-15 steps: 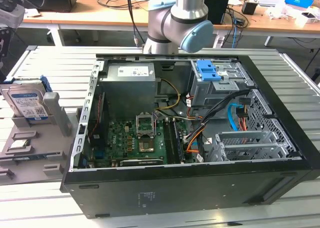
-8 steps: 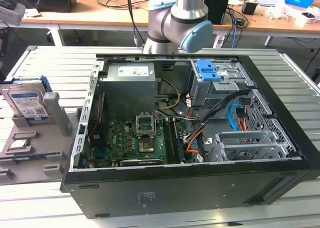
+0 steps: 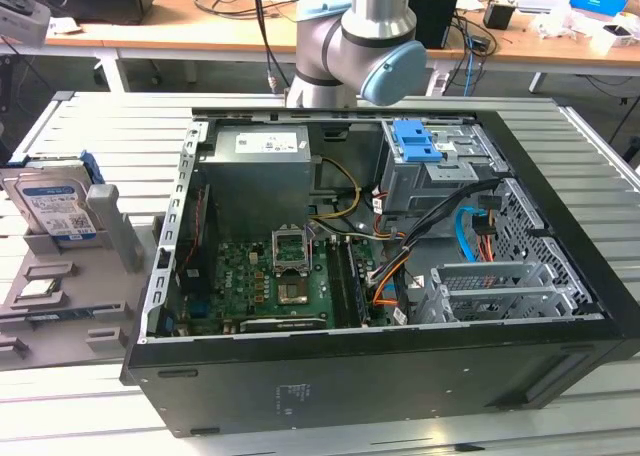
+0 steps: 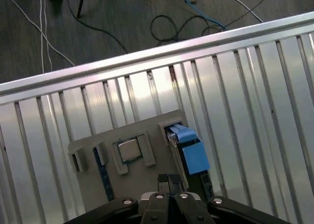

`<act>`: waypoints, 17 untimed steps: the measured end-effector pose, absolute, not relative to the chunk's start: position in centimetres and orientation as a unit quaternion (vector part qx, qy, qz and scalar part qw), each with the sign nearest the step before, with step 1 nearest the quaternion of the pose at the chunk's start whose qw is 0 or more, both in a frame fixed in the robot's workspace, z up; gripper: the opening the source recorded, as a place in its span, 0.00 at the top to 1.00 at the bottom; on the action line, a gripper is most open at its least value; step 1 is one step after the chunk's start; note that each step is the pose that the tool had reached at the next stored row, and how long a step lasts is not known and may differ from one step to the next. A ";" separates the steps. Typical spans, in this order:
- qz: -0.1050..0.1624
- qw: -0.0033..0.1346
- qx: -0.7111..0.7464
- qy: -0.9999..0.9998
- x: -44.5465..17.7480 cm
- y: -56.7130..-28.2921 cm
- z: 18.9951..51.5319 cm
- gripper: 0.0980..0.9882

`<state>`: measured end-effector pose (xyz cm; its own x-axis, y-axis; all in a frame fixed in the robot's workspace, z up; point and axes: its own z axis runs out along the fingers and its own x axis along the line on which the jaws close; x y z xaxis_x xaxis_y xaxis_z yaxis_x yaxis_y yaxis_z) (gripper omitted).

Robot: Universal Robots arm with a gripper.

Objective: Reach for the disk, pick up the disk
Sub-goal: 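Pick up the disk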

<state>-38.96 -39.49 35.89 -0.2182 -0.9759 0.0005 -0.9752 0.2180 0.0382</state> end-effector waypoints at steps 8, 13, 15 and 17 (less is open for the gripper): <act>-0.014 0.013 0.666 -0.746 -39.0 -39.5 35.9 0.99; -0.014 0.013 0.694 -0.720 -39.0 -39.5 35.9 0.99; -0.013 0.014 0.709 -0.705 -39.0 -39.5 35.9 0.99; -0.013 0.014 0.723 -0.690 -39.0 -39.5 35.9 0.99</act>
